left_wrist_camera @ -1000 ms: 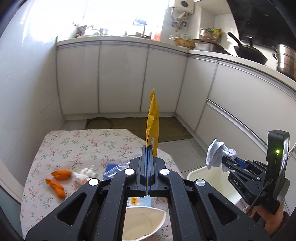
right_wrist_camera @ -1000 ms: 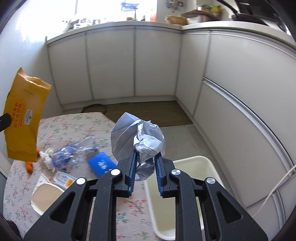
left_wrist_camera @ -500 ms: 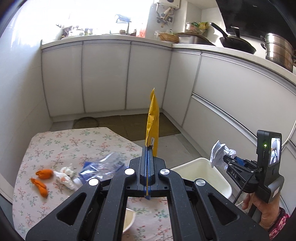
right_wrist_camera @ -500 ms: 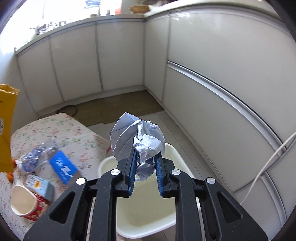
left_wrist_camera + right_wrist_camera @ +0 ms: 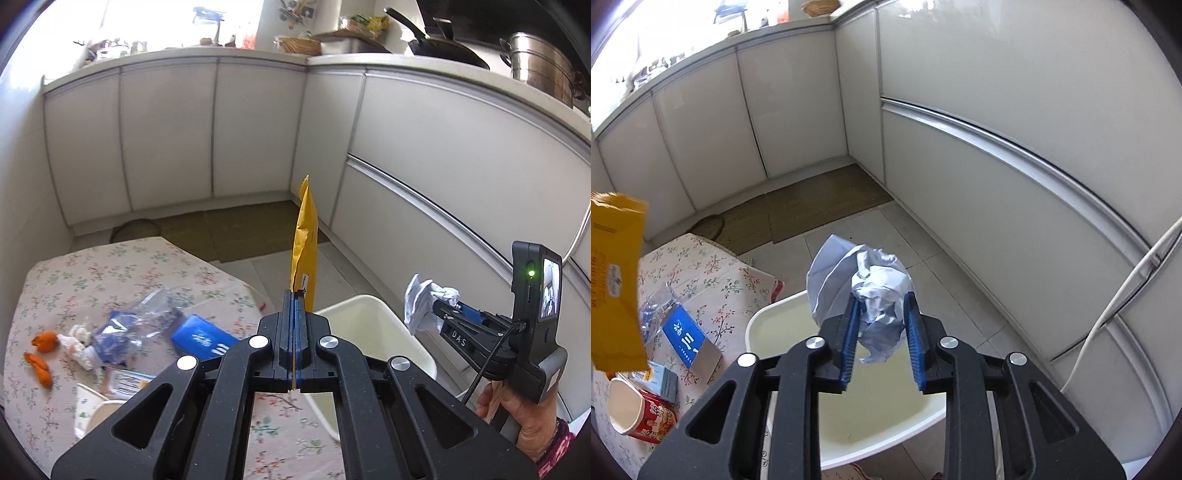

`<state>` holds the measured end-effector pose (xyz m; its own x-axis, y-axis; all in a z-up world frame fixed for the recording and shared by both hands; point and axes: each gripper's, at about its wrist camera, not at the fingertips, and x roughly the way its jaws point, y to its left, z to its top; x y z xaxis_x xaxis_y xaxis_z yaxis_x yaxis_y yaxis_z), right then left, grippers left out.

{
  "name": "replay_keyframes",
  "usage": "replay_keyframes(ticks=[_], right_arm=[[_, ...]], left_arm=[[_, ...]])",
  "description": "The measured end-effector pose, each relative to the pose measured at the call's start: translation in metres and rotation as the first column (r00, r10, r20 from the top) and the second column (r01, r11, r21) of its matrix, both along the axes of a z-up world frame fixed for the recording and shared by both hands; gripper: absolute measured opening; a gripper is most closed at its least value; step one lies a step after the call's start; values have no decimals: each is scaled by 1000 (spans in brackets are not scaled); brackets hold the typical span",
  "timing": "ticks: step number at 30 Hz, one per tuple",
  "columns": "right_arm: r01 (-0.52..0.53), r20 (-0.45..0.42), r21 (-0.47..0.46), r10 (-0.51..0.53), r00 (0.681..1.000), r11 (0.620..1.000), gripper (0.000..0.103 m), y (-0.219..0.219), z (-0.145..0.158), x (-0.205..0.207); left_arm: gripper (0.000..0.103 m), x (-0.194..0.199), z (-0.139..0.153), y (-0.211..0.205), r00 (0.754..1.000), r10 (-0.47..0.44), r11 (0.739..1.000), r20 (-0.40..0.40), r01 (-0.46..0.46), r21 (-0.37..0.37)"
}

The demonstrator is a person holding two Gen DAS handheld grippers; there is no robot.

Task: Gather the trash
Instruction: 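Open the right gripper to drop the plastic bag into the bin, then open the left gripper to drop the yellow packet into the bin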

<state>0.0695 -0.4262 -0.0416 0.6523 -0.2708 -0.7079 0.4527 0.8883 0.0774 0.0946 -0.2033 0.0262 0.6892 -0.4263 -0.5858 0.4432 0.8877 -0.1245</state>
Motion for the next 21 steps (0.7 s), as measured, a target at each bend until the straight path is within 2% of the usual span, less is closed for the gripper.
replay_keyframes(ticks=[4, 8, 12, 21], right_arm=[[39, 18, 6, -39, 999, 999, 49, -11, 2, -6], [77, 38, 3, -77, 996, 997, 58, -22, 5, -13], [116, 58, 21, -117, 991, 993, 72, -31, 5, -19], [165, 80, 26, -166, 983, 986, 78, -44, 8, -30]], left_arm=[[0, 3, -6, -21, 999, -34, 999, -15, 34, 9], [0, 3, -11, -39, 998, -61, 998, -23, 61, 21], [0, 7, -18, -56, 995, -83, 996, -50, 84, 19], [4, 16, -32, -76, 985, -113, 994, -130, 114, -3]])
